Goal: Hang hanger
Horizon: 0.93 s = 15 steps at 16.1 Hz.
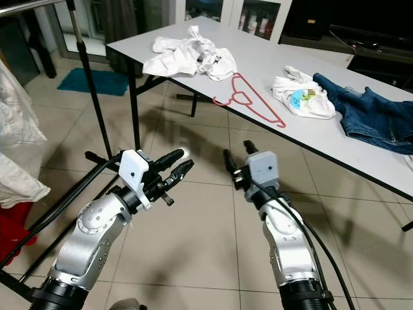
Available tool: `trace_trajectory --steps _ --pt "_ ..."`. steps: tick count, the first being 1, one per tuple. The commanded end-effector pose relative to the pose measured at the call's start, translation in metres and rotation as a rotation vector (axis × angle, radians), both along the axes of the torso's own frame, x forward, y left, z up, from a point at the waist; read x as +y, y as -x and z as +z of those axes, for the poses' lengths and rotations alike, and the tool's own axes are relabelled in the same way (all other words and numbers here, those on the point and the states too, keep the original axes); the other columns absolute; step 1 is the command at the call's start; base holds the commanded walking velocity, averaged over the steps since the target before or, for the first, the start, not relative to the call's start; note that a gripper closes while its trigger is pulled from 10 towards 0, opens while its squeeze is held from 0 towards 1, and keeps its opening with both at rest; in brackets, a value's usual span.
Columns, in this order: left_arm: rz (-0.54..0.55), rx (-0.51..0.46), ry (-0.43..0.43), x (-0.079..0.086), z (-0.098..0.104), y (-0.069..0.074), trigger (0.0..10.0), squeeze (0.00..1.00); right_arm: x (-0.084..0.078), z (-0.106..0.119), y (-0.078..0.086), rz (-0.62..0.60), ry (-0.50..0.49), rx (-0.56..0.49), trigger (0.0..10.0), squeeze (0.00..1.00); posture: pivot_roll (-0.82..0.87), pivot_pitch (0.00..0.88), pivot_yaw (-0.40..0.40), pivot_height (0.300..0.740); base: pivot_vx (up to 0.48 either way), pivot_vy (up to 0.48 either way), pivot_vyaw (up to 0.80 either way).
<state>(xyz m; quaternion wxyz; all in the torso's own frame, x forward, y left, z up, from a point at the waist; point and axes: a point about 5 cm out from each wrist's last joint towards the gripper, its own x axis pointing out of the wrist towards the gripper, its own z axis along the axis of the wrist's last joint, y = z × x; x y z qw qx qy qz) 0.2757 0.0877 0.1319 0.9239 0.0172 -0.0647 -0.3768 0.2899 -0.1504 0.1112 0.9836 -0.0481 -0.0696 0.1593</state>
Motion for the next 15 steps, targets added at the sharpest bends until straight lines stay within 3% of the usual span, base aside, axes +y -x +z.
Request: trace_trajectory --steps 1,8,15 --pt "-0.016 0.006 -0.003 -0.003 -0.002 0.001 10.0 0.00 -0.008 0.004 0.000 -0.037 -0.010 -0.009 10.0 0.00 0.11 0.000 -0.063 0.723 0.000 0.000 0.00" --pt "-0.032 0.005 -0.020 -0.006 -0.002 -0.004 10.0 0.00 -0.038 0.004 0.006 -0.274 -0.090 -0.025 10.0 0.00 0.09 0.000 -0.045 0.723 0.000 0.000 0.00" --pt "-0.033 0.012 -0.040 -0.007 -0.006 -0.006 10.0 0.00 -0.033 -0.002 0.016 -0.254 -0.056 -0.010 10.0 0.00 0.07 0.000 -0.030 0.723 0.000 0.000 0.00"
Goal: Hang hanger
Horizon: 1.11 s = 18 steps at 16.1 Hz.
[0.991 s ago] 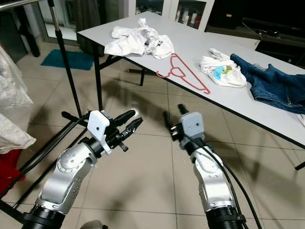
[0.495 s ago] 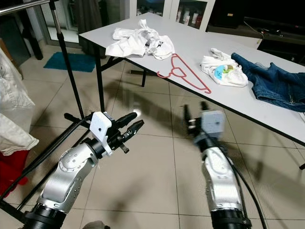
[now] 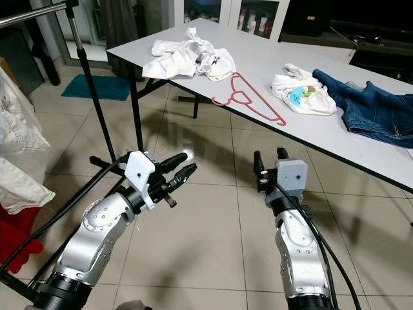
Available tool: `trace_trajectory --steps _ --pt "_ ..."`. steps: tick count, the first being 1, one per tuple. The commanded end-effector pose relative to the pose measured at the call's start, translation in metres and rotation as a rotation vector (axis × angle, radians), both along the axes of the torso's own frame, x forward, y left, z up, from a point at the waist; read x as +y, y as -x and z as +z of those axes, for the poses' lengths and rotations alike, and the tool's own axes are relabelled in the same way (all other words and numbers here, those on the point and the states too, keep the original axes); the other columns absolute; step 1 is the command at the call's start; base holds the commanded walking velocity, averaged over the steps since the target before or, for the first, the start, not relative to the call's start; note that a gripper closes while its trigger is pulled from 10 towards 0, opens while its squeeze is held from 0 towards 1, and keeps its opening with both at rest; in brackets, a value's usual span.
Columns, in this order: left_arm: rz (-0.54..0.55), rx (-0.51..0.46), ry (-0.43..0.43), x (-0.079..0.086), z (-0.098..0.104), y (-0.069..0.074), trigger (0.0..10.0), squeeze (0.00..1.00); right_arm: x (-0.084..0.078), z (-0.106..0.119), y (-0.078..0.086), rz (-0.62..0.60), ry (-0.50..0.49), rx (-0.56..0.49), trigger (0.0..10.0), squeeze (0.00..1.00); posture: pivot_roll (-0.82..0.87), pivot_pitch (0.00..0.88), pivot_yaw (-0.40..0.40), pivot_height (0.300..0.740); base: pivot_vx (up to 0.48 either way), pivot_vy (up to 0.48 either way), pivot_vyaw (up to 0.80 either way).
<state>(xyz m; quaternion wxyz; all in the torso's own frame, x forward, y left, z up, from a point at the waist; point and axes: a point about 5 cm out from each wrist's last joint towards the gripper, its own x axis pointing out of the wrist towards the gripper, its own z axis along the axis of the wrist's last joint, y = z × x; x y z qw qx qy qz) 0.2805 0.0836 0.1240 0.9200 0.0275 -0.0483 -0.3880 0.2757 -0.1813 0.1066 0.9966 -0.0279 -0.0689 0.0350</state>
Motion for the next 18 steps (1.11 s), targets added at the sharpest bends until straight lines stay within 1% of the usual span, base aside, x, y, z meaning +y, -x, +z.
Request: trace_trajectory --steps 1,6,7,8,9,10,12,13,16,18 --pt "-0.013 -0.010 -0.007 -0.003 0.002 -0.001 10.0 0.00 -0.003 0.002 0.002 -0.012 0.003 -0.006 10.0 0.00 0.07 0.000 -0.029 0.723 0.000 0.000 0.00" --pt "-0.027 -0.005 0.004 -0.006 0.001 0.000 10.0 0.00 -0.004 0.002 0.004 -0.024 0.000 -0.003 10.0 0.00 0.06 0.000 -0.030 0.723 0.000 0.000 0.00" --pt "-0.022 -0.011 0.004 -0.006 0.002 0.000 10.0 0.00 -0.004 0.001 0.005 -0.014 0.006 0.005 10.0 0.00 0.06 0.000 -0.030 0.723 0.000 0.000 0.00" --pt "0.007 -0.032 0.006 -0.004 0.004 -0.003 10.0 0.00 -0.006 0.002 0.007 -0.023 0.015 -0.006 10.0 0.00 0.06 0.000 -0.030 0.723 0.000 0.000 0.00" --pt "0.033 -0.044 0.013 -0.003 0.005 -0.005 10.0 0.00 -0.012 0.005 0.008 -0.068 0.003 -0.030 10.0 0.00 0.06 0.000 -0.029 0.723 0.000 0.000 0.00" --pt "0.092 -0.056 0.030 0.001 0.009 -0.011 10.0 0.00 -0.023 0.011 0.009 -0.164 -0.021 -0.062 10.0 0.00 0.06 0.000 -0.027 0.723 0.000 0.000 0.00" --pt "0.143 -0.044 0.063 0.006 0.012 -0.018 10.0 0.00 -0.021 0.015 0.009 -0.157 0.008 -0.081 10.0 0.00 0.05 0.000 -0.021 0.723 0.000 0.000 0.00" --pt "0.162 -0.035 0.074 0.007 0.013 -0.021 10.0 0.00 -0.021 0.014 0.008 -0.163 -0.002 -0.075 10.0 0.00 0.05 0.000 -0.018 0.723 0.000 0.000 0.00" --pt "0.172 -0.036 0.074 0.008 0.013 -0.025 10.0 0.00 -0.016 0.012 0.008 -0.158 0.000 -0.065 10.0 0.00 0.04 0.000 -0.011 0.723 0.000 0.000 0.00" --pt "0.172 -0.035 0.073 0.007 0.013 -0.025 10.0 0.00 -0.013 0.009 0.008 -0.131 0.005 -0.045 10.0 0.00 0.04 0.000 -0.010 0.723 0.000 0.000 0.00"
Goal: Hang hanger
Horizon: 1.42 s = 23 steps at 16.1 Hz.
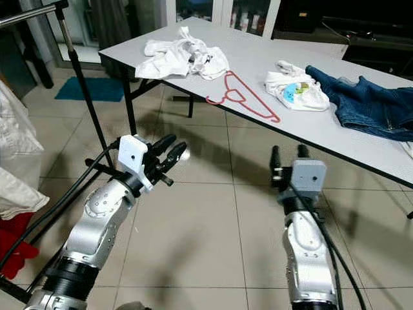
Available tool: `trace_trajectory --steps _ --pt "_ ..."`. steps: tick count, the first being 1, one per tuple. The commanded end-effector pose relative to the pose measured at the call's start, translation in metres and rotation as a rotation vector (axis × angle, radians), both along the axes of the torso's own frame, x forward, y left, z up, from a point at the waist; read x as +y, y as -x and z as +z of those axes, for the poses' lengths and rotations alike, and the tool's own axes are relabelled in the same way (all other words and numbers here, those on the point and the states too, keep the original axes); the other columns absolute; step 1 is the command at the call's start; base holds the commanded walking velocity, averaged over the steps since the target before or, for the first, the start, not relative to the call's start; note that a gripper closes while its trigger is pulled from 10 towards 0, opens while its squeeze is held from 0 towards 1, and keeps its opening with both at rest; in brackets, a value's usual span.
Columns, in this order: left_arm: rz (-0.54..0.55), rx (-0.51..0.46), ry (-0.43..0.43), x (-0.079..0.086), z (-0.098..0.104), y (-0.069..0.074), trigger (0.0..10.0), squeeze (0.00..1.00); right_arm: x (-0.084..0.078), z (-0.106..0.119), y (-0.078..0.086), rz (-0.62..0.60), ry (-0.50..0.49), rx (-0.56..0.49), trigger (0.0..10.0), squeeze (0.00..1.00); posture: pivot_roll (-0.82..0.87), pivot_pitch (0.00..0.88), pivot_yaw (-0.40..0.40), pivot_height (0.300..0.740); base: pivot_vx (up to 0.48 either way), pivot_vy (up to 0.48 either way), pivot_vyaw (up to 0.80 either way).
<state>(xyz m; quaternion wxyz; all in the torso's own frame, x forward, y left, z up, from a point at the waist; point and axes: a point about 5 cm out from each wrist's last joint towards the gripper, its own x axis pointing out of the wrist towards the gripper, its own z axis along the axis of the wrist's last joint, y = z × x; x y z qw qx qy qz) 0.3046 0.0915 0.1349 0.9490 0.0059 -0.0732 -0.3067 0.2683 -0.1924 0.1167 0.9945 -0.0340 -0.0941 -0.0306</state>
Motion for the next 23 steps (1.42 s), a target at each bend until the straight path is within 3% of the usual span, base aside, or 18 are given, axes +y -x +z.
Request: trace_trajectory --steps 1,3,4,6,11,17,23 --pt "0.004 -0.004 0.004 -0.001 0.002 -0.001 10.0 0.00 -0.001 -0.001 0.001 0.002 0.006 0.007 10.0 0.00 0.04 0.000 -0.009 0.723 0.000 0.000 0.00" --pt "0.081 0.001 0.035 0.004 0.003 -0.005 10.0 0.00 -0.004 0.005 -0.002 -0.017 0.007 -0.015 10.0 0.00 0.05 0.000 -0.012 0.723 0.000 0.000 0.00" --pt "0.188 0.025 0.116 0.015 0.006 -0.013 10.0 0.00 -0.005 0.005 -0.002 -0.022 0.009 -0.017 10.0 0.00 0.05 0.000 -0.013 0.723 0.000 0.000 0.00" --pt "0.272 0.055 0.162 0.024 0.008 -0.020 10.0 0.00 -0.005 0.005 -0.002 -0.028 0.013 -0.019 10.0 0.00 0.05 0.000 -0.016 0.723 0.000 0.000 0.00" --pt "0.252 0.114 0.166 0.019 0.005 -0.025 10.0 0.00 -0.005 0.006 -0.003 -0.043 0.016 -0.025 10.0 0.00 0.05 0.000 -0.007 0.723 0.000 0.000 0.00" --pt "0.194 0.142 0.106 0.011 -0.001 -0.022 10.0 0.00 -0.003 0.005 -0.003 -0.045 0.016 -0.023 10.0 0.00 0.05 0.000 -0.002 0.723 0.000 0.000 0.00" --pt "0.218 0.147 0.112 0.016 -0.001 -0.023 10.0 0.00 0.000 0.002 -0.003 -0.046 0.011 -0.016 10.0 0.00 0.05 0.000 0.001 0.723 0.000 0.000 0.00"
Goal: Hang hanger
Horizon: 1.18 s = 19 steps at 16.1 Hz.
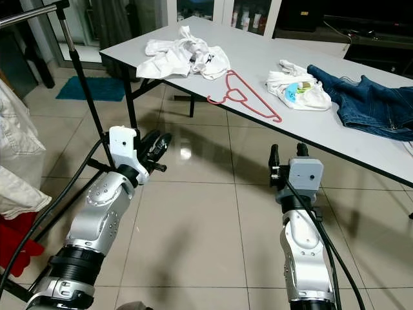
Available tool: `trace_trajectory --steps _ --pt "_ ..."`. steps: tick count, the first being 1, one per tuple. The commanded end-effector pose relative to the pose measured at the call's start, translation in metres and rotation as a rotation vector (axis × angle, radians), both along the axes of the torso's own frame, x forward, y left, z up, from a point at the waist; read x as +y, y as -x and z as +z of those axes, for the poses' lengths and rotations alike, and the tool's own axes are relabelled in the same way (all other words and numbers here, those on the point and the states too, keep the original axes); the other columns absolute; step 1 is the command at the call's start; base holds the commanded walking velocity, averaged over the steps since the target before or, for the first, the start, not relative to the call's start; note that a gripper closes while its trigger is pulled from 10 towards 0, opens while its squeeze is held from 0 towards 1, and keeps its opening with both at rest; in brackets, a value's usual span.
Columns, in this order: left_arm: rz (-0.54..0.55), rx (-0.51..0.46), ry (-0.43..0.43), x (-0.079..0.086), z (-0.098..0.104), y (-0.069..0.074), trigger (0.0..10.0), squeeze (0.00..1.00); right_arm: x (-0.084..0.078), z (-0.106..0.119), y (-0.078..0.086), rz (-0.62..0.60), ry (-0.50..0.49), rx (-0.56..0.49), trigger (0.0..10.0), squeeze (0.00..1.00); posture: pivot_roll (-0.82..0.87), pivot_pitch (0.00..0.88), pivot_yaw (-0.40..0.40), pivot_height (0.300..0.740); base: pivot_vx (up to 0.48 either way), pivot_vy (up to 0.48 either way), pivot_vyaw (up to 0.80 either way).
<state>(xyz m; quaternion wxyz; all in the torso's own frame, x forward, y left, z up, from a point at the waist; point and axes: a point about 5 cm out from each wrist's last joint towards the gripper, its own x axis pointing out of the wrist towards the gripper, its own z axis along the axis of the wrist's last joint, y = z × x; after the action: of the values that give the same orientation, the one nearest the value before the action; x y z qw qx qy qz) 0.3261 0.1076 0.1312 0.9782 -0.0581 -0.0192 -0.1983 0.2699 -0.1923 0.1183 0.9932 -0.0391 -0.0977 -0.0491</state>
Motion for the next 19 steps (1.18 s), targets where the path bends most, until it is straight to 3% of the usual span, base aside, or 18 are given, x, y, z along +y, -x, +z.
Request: trace_trajectory --steps 1,5,19 --pt "0.001 0.000 0.006 0.000 0.003 -0.001 10.0 0.00 0.000 0.001 -0.002 -0.007 0.003 -0.008 10.0 0.00 0.05 0.000 0.001 0.723 0.000 0.000 0.00" --pt "-0.024 -0.022 -0.043 -0.003 0.002 0.000 10.0 0.00 0.005 -0.001 -0.004 0.050 0.022 0.009 10.0 0.00 0.05 0.000 -0.001 0.723 0.000 0.000 0.00" --pt "-0.059 -0.012 -0.061 -0.010 -0.002 0.001 10.0 0.00 0.014 -0.003 -0.009 0.130 0.028 0.034 10.0 0.00 0.05 0.000 -0.011 0.723 0.000 0.000 0.00"
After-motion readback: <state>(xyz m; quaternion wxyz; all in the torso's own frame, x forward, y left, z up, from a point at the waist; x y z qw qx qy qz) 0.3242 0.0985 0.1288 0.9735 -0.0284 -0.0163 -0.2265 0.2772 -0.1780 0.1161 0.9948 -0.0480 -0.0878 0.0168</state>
